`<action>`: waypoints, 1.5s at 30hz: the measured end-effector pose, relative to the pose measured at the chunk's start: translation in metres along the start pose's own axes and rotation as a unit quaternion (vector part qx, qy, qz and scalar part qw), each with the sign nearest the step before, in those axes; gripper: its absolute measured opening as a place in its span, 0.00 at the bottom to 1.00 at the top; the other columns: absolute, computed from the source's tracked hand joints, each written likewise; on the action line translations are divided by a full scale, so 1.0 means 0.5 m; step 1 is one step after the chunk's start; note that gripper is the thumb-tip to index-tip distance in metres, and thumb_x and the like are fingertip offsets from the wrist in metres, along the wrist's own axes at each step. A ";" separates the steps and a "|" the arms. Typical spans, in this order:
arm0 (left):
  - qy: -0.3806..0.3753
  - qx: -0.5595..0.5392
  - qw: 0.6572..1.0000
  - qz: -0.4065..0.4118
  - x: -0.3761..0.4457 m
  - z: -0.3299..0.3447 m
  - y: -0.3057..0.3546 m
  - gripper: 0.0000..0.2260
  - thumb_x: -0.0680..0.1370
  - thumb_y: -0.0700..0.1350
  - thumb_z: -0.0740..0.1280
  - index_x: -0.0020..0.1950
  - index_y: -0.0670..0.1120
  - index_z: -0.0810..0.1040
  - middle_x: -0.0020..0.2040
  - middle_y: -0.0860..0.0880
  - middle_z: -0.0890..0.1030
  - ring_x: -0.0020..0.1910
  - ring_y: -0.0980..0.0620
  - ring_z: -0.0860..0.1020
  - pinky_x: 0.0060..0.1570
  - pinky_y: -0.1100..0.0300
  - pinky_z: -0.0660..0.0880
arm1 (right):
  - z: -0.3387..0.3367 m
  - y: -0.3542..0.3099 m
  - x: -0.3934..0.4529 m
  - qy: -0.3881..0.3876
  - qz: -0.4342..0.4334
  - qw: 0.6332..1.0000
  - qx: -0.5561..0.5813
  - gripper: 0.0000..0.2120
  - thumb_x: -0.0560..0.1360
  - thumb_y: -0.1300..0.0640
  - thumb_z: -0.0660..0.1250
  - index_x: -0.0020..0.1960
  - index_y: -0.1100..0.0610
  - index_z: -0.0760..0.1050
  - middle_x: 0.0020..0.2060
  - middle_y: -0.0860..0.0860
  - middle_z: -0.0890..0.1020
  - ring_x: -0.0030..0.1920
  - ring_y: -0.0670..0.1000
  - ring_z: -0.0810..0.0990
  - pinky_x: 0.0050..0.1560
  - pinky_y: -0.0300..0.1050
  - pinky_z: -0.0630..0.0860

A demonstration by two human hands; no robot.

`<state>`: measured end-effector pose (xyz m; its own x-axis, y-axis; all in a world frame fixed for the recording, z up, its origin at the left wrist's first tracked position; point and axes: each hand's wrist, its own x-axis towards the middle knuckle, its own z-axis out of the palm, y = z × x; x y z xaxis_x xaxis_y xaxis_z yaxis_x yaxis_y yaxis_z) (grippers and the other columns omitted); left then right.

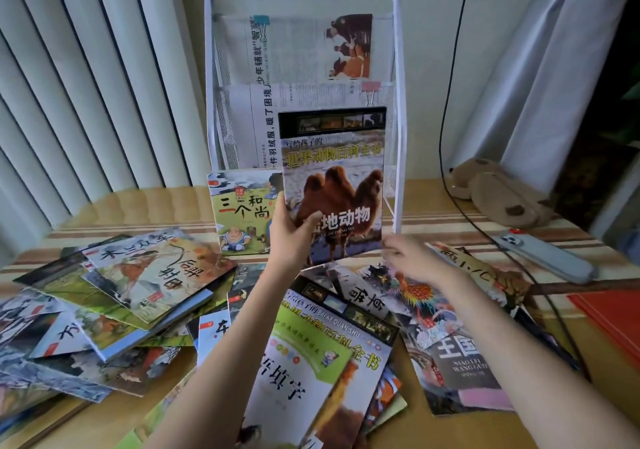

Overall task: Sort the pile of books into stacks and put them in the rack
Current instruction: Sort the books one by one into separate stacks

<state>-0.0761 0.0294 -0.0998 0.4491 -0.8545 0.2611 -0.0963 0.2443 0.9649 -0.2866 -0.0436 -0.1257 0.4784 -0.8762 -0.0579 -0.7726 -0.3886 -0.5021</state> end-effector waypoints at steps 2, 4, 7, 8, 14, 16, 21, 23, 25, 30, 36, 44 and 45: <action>0.008 0.001 1.000 0.000 0.020 0.014 -0.009 0.31 0.74 0.42 0.72 0.71 0.42 0.61 0.63 0.41 0.77 0.58 0.47 0.79 0.59 0.45 0.76 | 0.018 0.021 0.010 -0.011 -0.005 0.994 -0.107 0.16 0.81 0.47 0.55 0.66 0.47 0.70 0.68 0.48 0.71 0.67 0.51 0.70 0.71 0.58 0.61; 0.004 0.019 1.000 0.006 0.036 0.034 -0.014 0.34 0.71 0.50 0.73 0.72 0.47 0.61 0.66 0.43 0.74 0.63 0.45 0.75 0.62 0.44 0.73 | 0.028 0.035 0.001 0.036 0.003 0.992 -0.121 0.16 0.80 0.46 0.55 0.66 0.48 0.69 0.68 0.47 0.70 0.69 0.51 0.67 0.72 0.54 0.59; -0.015 0.014 1.000 0.010 0.062 0.076 -0.020 0.34 0.73 0.47 0.72 0.74 0.47 0.58 0.70 0.45 0.70 0.67 0.47 0.72 0.66 0.47 0.70 | 0.043 0.046 -0.036 0.079 -0.001 0.984 -0.162 0.14 0.80 0.44 0.54 0.61 0.47 0.71 0.63 0.44 0.72 0.66 0.49 0.68 0.69 0.54 0.61; -0.023 0.011 1.000 0.009 0.068 0.091 -0.014 0.35 0.74 0.47 0.71 0.76 0.47 0.56 0.72 0.45 0.68 0.69 0.48 0.70 0.68 0.49 0.68 | 0.045 0.053 -0.043 0.087 -0.001 0.982 -0.167 0.13 0.79 0.44 0.54 0.58 0.47 0.71 0.59 0.43 0.73 0.63 0.48 0.70 0.67 0.53 0.64; -0.077 0.039 0.996 -0.017 0.103 0.143 -0.086 0.36 0.70 0.53 0.73 0.73 0.48 0.61 0.70 0.45 0.71 0.68 0.47 0.71 0.65 0.43 0.70 | 0.046 0.071 -0.043 0.167 0.009 0.981 -0.099 0.13 0.77 0.48 0.61 0.35 0.47 0.65 0.33 0.41 0.71 0.40 0.45 0.71 0.40 0.38 0.64; -0.082 0.033 0.996 -0.029 0.109 0.147 -0.112 0.34 0.71 0.50 0.73 0.72 0.46 0.61 0.67 0.44 0.74 0.64 0.47 0.75 0.63 0.43 0.72 | 0.050 0.075 -0.040 0.184 0.012 0.981 -0.064 0.13 0.77 0.50 0.63 0.35 0.49 0.67 0.32 0.43 0.72 0.36 0.43 0.71 0.35 0.37 0.63; -0.069 0.079 0.995 0.000 0.108 0.152 -0.120 0.25 0.74 0.43 0.72 0.64 0.46 0.60 0.61 0.45 0.74 0.59 0.48 0.76 0.53 0.61 0.75 | 0.051 0.086 -0.036 0.191 0.019 0.981 -0.011 0.09 0.77 0.53 0.63 0.39 0.54 0.73 0.35 0.46 0.76 0.37 0.46 0.75 0.35 0.38 0.67; -0.042 0.099 0.994 0.020 0.105 0.154 -0.124 0.22 0.74 0.42 0.71 0.59 0.46 0.61 0.60 0.43 0.74 0.58 0.48 0.76 0.47 0.67 0.76 | 0.049 0.084 -0.038 0.196 0.022 0.980 0.004 0.08 0.77 0.54 0.63 0.40 0.54 0.73 0.35 0.46 0.76 0.37 0.45 0.74 0.34 0.37 0.66; -0.031 0.109 0.993 0.025 0.101 0.154 -0.124 0.19 0.75 0.43 0.71 0.56 0.47 0.61 0.58 0.43 0.74 0.57 0.48 0.75 0.49 0.62 0.75 | 0.049 0.084 -0.040 0.208 0.022 0.978 0.024 0.07 0.77 0.55 0.63 0.41 0.54 0.73 0.36 0.46 0.76 0.37 0.44 0.74 0.34 0.37 0.66; -0.033 0.167 0.985 -0.013 0.088 0.166 -0.089 0.18 0.76 0.42 0.68 0.56 0.43 0.59 0.58 0.42 0.68 0.60 0.43 0.70 0.61 0.51 0.69 | 0.037 0.074 -0.052 0.226 0.010 0.968 0.106 0.06 0.78 0.56 0.62 0.43 0.54 0.74 0.36 0.47 0.77 0.36 0.46 0.74 0.35 0.37 0.68; 0.087 0.265 0.960 -0.038 0.016 0.163 -0.037 0.23 0.75 0.39 0.67 0.64 0.33 0.61 0.61 0.37 0.66 0.61 0.40 0.66 0.62 0.50 0.63 | 0.018 0.081 -0.129 0.319 0.059 0.945 0.032 0.05 0.77 0.58 0.62 0.51 0.54 0.75 0.46 0.48 0.81 0.45 0.49 0.78 0.46 0.48 0.77; -0.390 0.403 0.827 -0.009 -0.116 0.208 -0.029 0.25 0.77 0.47 0.66 0.70 0.39 0.65 0.64 0.42 0.74 0.62 0.42 0.74 0.55 0.54 0.72 | 0.046 0.047 -0.213 0.061 0.109 0.988 -0.088 0.23 0.81 0.46 0.52 0.75 0.49 0.57 0.74 0.48 0.63 0.73 0.50 0.61 0.72 0.63 0.55; -0.400 0.414 0.818 -0.002 -0.126 0.213 -0.032 0.26 0.77 0.46 0.66 0.71 0.38 0.63 0.66 0.41 0.73 0.63 0.41 0.73 0.57 0.54 0.71 | 0.049 0.048 -0.217 0.054 0.118 0.987 -0.092 0.23 0.81 0.49 0.50 0.76 0.48 0.54 0.75 0.47 0.59 0.75 0.49 0.56 0.72 0.66 0.47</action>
<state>-0.1976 0.0305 -0.1287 -0.2408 -0.9621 -0.1276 -0.8135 0.1283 0.5673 -0.3467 0.0490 -0.1525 0.2366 -0.9699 -0.0581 -0.9245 -0.2064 -0.3206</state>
